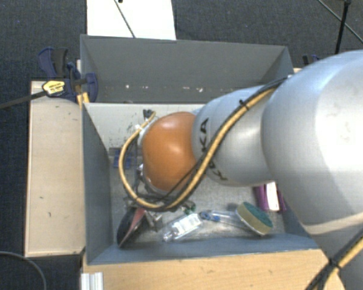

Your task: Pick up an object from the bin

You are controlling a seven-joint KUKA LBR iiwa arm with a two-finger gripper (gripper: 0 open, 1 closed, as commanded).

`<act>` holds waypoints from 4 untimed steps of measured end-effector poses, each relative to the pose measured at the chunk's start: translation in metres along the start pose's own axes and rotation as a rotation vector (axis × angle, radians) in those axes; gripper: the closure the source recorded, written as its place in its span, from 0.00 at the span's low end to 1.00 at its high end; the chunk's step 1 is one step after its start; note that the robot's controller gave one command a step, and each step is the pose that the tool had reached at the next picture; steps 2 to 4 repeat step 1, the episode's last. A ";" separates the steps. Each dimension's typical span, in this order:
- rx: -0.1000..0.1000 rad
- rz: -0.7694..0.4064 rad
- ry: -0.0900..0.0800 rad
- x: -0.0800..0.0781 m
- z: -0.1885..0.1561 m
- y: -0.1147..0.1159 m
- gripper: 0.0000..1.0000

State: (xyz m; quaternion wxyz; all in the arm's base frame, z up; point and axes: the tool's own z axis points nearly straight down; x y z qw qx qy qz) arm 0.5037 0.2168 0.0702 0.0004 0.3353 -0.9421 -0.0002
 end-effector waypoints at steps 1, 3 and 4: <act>0.003 0.022 -0.010 0.011 -0.154 -0.002 1.00; 0.003 0.022 -0.010 0.011 -0.154 -0.002 1.00; 0.003 0.022 -0.010 0.011 -0.154 -0.002 1.00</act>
Offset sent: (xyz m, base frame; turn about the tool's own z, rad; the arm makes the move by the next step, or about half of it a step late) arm -0.0091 -0.0087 0.1494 0.0160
